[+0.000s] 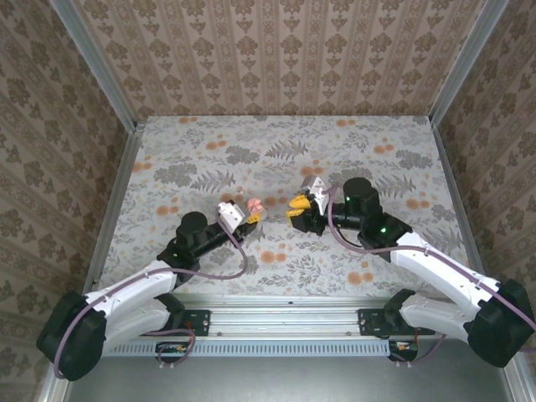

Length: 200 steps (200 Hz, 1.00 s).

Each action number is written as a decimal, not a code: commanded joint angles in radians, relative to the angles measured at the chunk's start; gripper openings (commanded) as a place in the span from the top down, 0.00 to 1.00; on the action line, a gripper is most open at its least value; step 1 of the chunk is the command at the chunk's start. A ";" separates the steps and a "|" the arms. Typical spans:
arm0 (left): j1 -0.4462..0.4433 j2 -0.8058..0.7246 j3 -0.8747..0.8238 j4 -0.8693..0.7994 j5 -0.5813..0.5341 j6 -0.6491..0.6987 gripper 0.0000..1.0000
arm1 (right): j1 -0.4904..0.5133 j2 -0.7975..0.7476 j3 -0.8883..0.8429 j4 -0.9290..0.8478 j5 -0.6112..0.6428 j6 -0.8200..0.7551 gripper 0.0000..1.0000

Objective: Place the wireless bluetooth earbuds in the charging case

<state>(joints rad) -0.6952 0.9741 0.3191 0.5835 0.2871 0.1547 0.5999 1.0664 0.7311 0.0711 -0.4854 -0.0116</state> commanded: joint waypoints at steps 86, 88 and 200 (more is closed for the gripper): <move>-0.023 0.087 0.015 0.027 -0.078 -0.028 0.94 | -0.092 0.148 0.235 -0.533 0.322 0.461 0.62; -0.023 0.087 0.015 0.026 -0.081 -0.029 0.94 | -0.102 0.152 0.237 -0.548 0.320 0.473 0.62; -0.026 0.124 0.006 0.036 -0.217 -0.043 0.94 | -0.276 0.381 0.394 -0.823 0.378 0.932 0.59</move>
<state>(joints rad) -0.7132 1.0927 0.3191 0.5835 0.1158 0.1276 0.3351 1.3937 1.0462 -0.6212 -0.2195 0.7662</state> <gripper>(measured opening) 0.215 0.386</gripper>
